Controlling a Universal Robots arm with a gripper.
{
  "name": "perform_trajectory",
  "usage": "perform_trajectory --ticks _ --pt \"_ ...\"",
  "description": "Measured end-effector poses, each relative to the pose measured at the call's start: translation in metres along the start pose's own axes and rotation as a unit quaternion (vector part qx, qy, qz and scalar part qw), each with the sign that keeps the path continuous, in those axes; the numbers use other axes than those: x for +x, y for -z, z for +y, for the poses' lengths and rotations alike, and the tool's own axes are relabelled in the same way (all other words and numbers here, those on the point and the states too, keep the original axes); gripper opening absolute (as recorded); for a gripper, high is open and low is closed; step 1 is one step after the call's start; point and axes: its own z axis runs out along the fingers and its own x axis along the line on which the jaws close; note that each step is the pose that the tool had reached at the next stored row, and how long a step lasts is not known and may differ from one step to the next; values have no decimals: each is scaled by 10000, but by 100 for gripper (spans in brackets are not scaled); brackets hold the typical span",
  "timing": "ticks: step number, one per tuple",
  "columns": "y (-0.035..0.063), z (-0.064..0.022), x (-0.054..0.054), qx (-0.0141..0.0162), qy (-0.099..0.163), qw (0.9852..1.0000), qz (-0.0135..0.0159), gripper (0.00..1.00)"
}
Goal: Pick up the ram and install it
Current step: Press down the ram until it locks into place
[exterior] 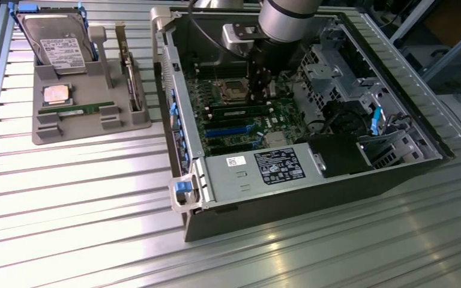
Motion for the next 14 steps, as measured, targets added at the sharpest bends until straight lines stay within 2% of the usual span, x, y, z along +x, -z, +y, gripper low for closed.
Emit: perform_trajectory --ticks 2,11,14 --pt "0 42 1 0 0 10000 0 11" --pt "0 135 2 0 0 10000 0 11" --pt "-2 244 9 0 0 10000 0 11"
